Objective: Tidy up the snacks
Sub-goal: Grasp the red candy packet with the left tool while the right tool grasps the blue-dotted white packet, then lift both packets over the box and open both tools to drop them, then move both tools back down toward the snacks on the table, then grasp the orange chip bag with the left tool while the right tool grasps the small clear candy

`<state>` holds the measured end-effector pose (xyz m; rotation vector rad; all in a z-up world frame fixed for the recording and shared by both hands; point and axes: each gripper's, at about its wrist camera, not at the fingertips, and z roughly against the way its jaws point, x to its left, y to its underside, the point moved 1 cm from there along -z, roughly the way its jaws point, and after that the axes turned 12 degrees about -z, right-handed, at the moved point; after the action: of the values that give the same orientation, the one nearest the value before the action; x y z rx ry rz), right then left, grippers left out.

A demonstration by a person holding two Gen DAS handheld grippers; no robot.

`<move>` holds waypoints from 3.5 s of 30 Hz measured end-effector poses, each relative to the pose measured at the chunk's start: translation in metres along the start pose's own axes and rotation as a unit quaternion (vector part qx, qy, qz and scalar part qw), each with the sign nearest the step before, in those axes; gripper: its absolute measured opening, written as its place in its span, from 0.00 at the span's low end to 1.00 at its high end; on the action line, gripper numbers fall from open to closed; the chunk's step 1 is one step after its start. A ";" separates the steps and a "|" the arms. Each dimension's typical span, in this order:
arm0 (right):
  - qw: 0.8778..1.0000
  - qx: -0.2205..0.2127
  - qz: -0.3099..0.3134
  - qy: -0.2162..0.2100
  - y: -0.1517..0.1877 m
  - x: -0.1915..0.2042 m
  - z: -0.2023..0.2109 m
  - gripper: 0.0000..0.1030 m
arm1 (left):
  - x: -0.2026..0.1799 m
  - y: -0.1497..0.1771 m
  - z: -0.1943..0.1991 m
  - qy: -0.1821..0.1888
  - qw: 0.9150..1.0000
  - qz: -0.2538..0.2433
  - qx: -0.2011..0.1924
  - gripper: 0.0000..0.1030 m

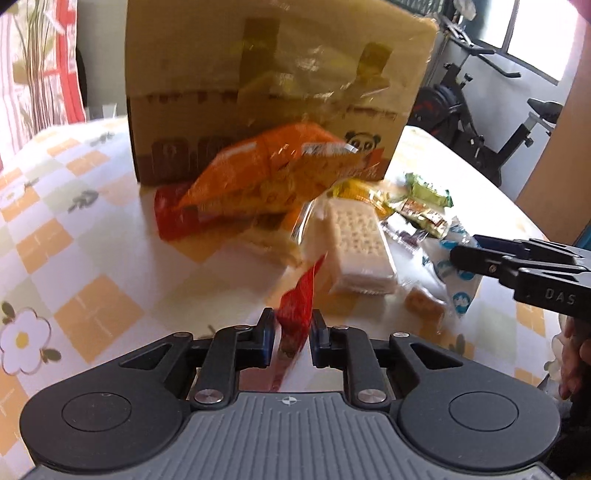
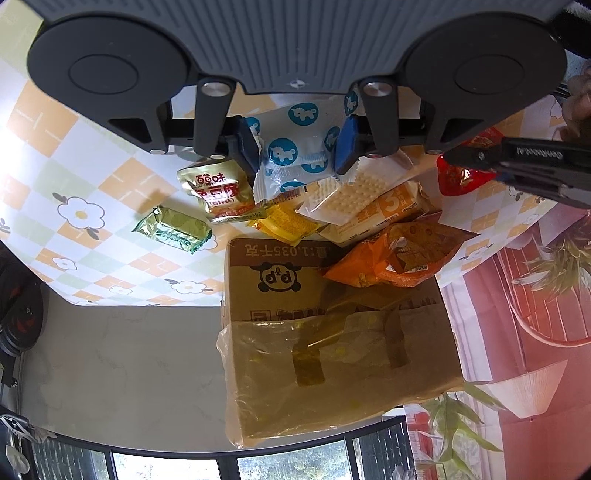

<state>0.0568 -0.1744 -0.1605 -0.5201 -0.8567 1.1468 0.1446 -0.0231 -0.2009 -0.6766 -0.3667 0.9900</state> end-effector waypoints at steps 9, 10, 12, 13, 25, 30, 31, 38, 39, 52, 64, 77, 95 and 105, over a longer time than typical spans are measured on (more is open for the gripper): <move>1.000 -0.021 0.000 -0.004 -0.013 0.002 0.009 0.46 | -0.006 -0.017 0.041 -0.032 0.995 -0.037 -0.085 0.15; 1.000 -0.027 0.000 -0.007 -0.017 0.002 0.011 0.46 | -0.005 -0.021 0.048 -0.037 0.994 -0.039 -0.094 0.15; 0.999 -0.041 -0.001 -0.013 -0.029 0.005 0.017 0.46 | -0.003 -0.033 0.062 -0.045 0.991 -0.045 -0.117 0.15; 0.999 -0.049 -0.002 -0.019 -0.038 0.007 0.020 0.46 | -0.001 -0.041 0.070 -0.043 0.990 -0.048 -0.126 0.15; 0.982 -0.167 0.068 -0.064 -0.201 0.055 0.006 0.46 | 0.052 -0.190 0.111 -0.101 0.962 -0.074 -0.241 0.15; 0.984 -0.158 0.063 -0.043 -0.249 0.072 -0.048 0.46 | 0.074 -0.234 0.078 -0.113 0.968 -0.051 -0.218 0.15; 0.985 -0.154 0.064 -0.038 -0.255 0.074 -0.055 0.46 | 0.076 -0.239 0.071 -0.121 0.969 -0.055 -0.210 0.15; 0.992 -0.115 0.045 -0.012 -0.269 0.069 -0.094 0.46 | 0.089 -0.250 0.051 -0.138 0.973 -0.043 -0.180 0.15; 0.993 -0.109 0.046 -0.004 -0.268 0.067 -0.098 0.47 | 0.091 -0.251 0.049 -0.140 0.973 -0.044 -0.176 0.16; 0.993 -0.111 0.044 -0.004 -0.259 0.057 -0.075 0.58 | 0.093 -0.248 0.049 -0.147 0.975 -0.043 -0.163 0.63; 0.991 -0.108 0.047 -0.058 -0.215 0.051 -0.019 0.58 | 0.069 -0.196 0.112 -0.148 0.967 -0.028 -0.205 0.71; 0.999 -0.028 0.018 -0.036 -0.102 0.011 0.000 0.58 | 0.055 -0.097 0.099 -0.139 0.976 0.006 -0.170 0.71; 0.992 0.120 0.035 -0.019 0.005 0.028 -0.025 0.21 | 0.031 -0.031 0.058 -0.098 0.988 0.028 -0.112 0.71; 0.996 0.083 0.040 -0.004 -0.009 0.008 -0.043 0.20 | 0.011 -0.048 0.033 -0.081 0.991 -0.005 -0.105 0.72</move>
<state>0.0975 -0.1674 -0.1768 -0.4148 -0.7455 1.2818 0.1627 -0.0195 -0.1441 -0.7850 -0.6236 1.0078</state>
